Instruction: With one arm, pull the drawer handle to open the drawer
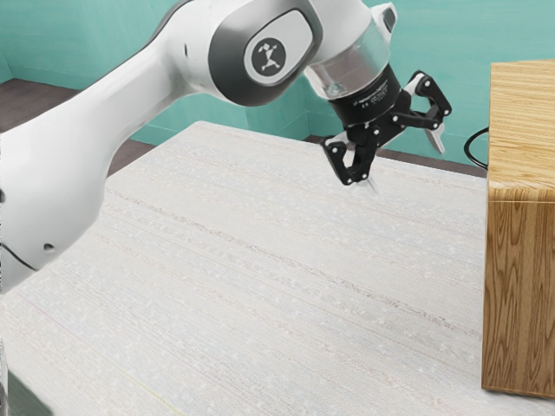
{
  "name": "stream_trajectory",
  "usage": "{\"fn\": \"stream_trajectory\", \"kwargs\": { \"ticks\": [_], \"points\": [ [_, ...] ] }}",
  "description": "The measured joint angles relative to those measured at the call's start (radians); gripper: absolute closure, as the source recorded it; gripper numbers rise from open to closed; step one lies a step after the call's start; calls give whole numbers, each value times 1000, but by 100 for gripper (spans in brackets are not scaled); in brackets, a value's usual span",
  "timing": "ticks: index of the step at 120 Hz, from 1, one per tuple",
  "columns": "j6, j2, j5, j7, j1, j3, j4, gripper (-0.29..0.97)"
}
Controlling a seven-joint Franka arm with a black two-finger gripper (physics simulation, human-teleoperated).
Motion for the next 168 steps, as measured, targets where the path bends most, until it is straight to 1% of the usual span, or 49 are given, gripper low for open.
{"fn": "stream_trajectory", "kwargs": {
  "ticks": [26, 44, 70, 86, 99, 113, 128, 140, 168],
  "points": [
    [73, 52, 8, 24, 6, -1, 8, 0],
    [116, 62, 9, 48, 26, 0, 8, 0],
    [152, 74, 17, 93, 19, -2, 1, 0],
    [161, 70, 58, 166, 13, -1, -16, 0],
    [165, 50, 74, 246, 15, -14, -51, 0],
    [178, 44, 79, 323, 13, -39, -55, 0],
    [197, 31, 81, 394, 16, -44, -72, 0],
    [222, 1, 82, 444, 31, -38, -109, 0],
    [249, -21, 79, 535, 38, 2, -115, 0]
  ]
}}
